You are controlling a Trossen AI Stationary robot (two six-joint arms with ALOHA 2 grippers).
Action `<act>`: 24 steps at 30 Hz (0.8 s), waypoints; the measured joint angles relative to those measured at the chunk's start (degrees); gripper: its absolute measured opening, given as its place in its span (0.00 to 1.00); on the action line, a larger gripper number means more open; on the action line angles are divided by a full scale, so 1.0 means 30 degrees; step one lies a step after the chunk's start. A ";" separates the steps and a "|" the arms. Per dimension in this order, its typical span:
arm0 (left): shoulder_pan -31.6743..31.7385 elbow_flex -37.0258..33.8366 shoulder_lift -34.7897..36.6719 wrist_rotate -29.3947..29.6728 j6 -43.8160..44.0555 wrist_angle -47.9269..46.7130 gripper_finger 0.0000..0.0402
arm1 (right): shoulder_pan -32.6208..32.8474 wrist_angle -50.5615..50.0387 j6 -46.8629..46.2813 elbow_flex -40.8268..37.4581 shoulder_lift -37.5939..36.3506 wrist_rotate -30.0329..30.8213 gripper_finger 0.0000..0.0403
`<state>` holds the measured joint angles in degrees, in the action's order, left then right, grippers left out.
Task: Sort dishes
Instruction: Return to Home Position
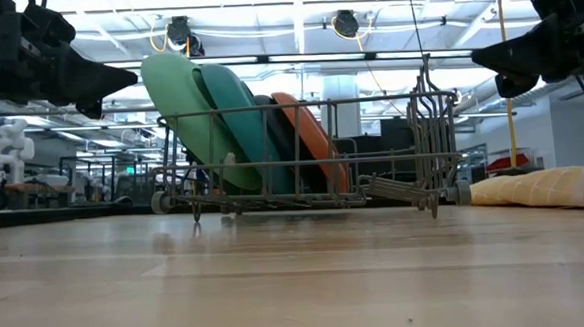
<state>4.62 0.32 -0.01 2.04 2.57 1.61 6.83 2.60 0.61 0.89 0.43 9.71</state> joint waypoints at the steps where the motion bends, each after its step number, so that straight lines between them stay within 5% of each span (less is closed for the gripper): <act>1: 0.0000 0.0000 -0.0003 0.0000 0.0007 -0.0007 0.00 | -0.0004 0.0064 0.0005 0.0000 0.0000 0.0288 0.01; 24: 0.0000 0.0000 -0.0007 -0.0007 0.0022 -0.0007 0.00 | -0.0007 0.0013 0.0013 0.0000 0.0000 0.0221 0.02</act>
<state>4.62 0.32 -0.03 2.02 2.63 1.58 6.81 2.63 0.64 0.89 0.43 10.37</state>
